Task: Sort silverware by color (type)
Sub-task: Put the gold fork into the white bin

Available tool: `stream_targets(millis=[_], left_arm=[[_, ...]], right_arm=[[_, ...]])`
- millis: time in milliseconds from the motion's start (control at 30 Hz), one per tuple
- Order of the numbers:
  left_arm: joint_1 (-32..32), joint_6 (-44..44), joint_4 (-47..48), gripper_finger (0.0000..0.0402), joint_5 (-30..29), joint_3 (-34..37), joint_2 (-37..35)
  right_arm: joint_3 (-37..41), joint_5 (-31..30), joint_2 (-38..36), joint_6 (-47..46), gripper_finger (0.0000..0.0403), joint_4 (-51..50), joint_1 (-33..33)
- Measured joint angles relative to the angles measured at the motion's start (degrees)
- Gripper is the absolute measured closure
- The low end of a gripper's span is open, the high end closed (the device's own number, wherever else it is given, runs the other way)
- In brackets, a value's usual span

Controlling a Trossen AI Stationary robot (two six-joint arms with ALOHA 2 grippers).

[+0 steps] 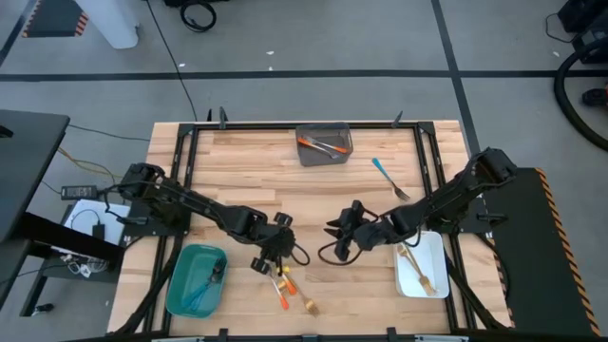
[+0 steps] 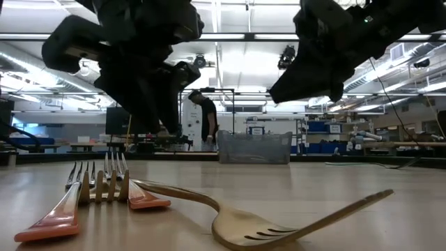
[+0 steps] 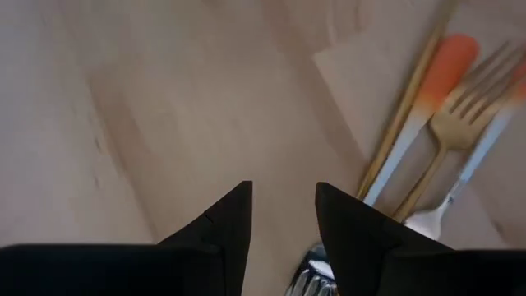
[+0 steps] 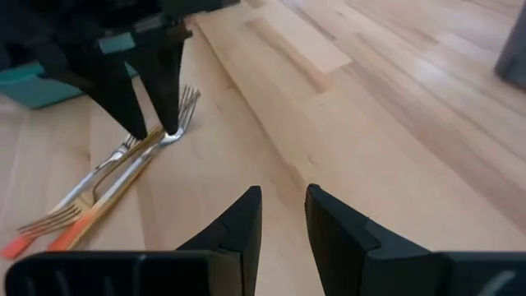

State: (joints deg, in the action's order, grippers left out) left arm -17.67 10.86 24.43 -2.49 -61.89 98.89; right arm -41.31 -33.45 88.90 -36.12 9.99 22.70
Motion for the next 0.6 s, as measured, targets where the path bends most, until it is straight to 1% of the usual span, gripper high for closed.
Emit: stream_targets(millis=[133, 233, 333, 433, 467, 600], left_arm=[[-0.7, 2.7, 0.6, 0.0259, 3.7, 0.0, 0.0], [-1.6, 2.3, -0.1, 0.0259, 4.9, 0.0, 0.0], [-3.1, 1.3, -1.9, 0.0259, 5.3, 0.0, 0.8], [-4.5, -0.6, -6.6, 0.0259, 4.5, -0.1, 1.8], [-5.0, -1.3, -6.5, 0.0259, 4.0, 0.0, 1.9], [-5.7, -3.0, -9.1, 0.026, 3.9, 0.0, 2.5]], right_arm=[[-5.7, -0.1, 5.4, -0.3, 0.03, -3.8, 0.5], [-10.9, -0.1, 9.0, -0.4, 0.03, -7.7, 0.6], [-16.4, -0.2, 11.3, -2.6, 0.03, -14.6, 0.8], [-21.0, -0.9, 12.5, -4.9, 0.03, -22.8, 1.9], [-22.3, -1.1, 12.6, -5.5, 0.03, -24.6, 2.2], [-24.8, -1.0, 11.7, -7.6, 0.03, -31.0, 4.0]])
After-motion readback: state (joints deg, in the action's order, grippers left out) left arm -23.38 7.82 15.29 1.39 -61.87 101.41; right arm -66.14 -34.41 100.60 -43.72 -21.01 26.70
